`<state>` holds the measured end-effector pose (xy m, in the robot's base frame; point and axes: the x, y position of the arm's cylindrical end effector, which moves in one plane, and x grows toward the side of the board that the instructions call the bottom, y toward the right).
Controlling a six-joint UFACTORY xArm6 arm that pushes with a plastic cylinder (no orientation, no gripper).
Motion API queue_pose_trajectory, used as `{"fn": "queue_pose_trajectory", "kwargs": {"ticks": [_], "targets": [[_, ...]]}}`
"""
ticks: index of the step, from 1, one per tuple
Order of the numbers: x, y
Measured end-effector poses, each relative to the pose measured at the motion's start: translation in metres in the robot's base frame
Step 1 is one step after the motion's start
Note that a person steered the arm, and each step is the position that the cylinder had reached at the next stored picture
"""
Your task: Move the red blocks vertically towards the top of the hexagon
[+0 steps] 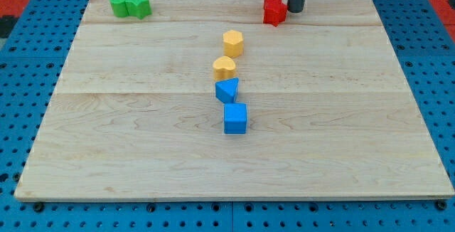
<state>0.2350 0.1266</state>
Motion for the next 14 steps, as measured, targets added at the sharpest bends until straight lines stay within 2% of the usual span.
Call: {"fn": "queue_pose_trajectory", "kwargs": {"ticks": [3,4,5,6,8,9,10,11,12,14], "targets": [[0.024,-0.084],[0.034,-0.076],[0.033,-0.009],[-0.003,0.053],[-0.036,-0.012],[-0.039,-0.016],[-0.039,-0.065],[-0.037,-0.082],[-0.043,-0.065],[-0.041,-0.118]]}}
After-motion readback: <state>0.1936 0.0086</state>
